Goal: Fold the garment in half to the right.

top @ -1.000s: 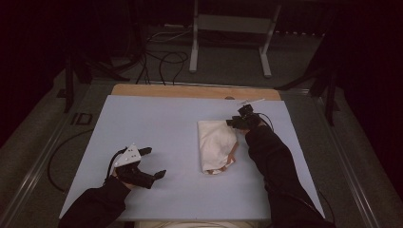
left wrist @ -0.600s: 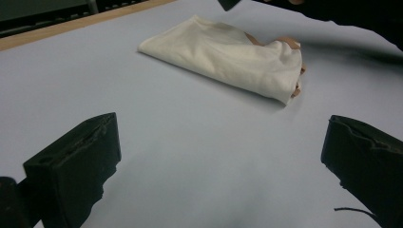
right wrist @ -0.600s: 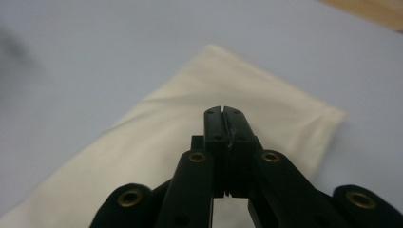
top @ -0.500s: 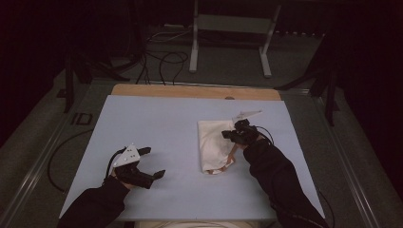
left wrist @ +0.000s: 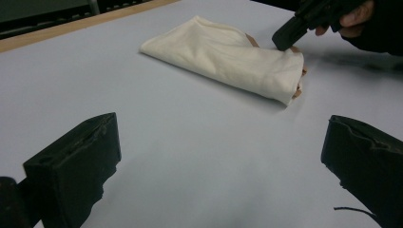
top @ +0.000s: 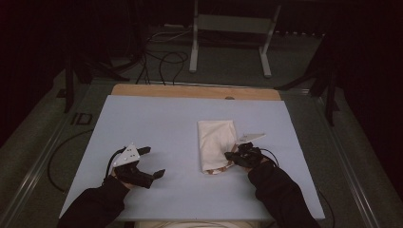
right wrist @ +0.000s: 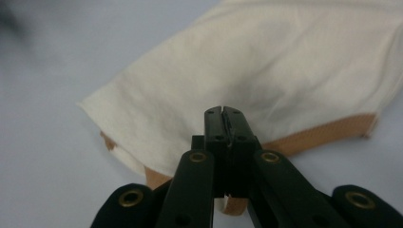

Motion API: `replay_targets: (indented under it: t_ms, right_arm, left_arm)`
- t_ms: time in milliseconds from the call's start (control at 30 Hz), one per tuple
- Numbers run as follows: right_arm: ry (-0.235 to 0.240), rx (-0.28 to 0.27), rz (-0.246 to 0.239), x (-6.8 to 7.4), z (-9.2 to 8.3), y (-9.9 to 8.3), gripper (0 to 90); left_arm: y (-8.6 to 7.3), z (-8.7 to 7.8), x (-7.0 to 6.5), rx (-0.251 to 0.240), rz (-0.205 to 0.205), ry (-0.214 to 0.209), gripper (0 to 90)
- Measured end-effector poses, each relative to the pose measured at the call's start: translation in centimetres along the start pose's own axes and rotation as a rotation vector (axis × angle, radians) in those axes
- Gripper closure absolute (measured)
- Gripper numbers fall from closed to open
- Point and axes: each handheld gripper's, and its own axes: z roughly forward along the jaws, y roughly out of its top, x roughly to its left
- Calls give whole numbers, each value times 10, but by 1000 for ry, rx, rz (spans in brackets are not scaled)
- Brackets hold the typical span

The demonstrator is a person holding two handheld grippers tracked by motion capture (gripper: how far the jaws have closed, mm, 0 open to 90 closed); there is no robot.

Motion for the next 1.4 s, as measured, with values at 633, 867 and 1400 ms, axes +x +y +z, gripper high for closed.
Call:
replay_targets:
  t_ms: [633,867,1400]
  right_arm:
    - [-7,-15,35,-2,2,-30,895]
    - [0,-67,21,-3,-7,-15,810]
    - [49,-149,3,-6,-9,13,233]
  left_arm:
    - [0,-2,1,3,5,11,3]
    - [2,-1,2,-1,0,16,3]
    - [2,-8,10,17,-5,19,3]
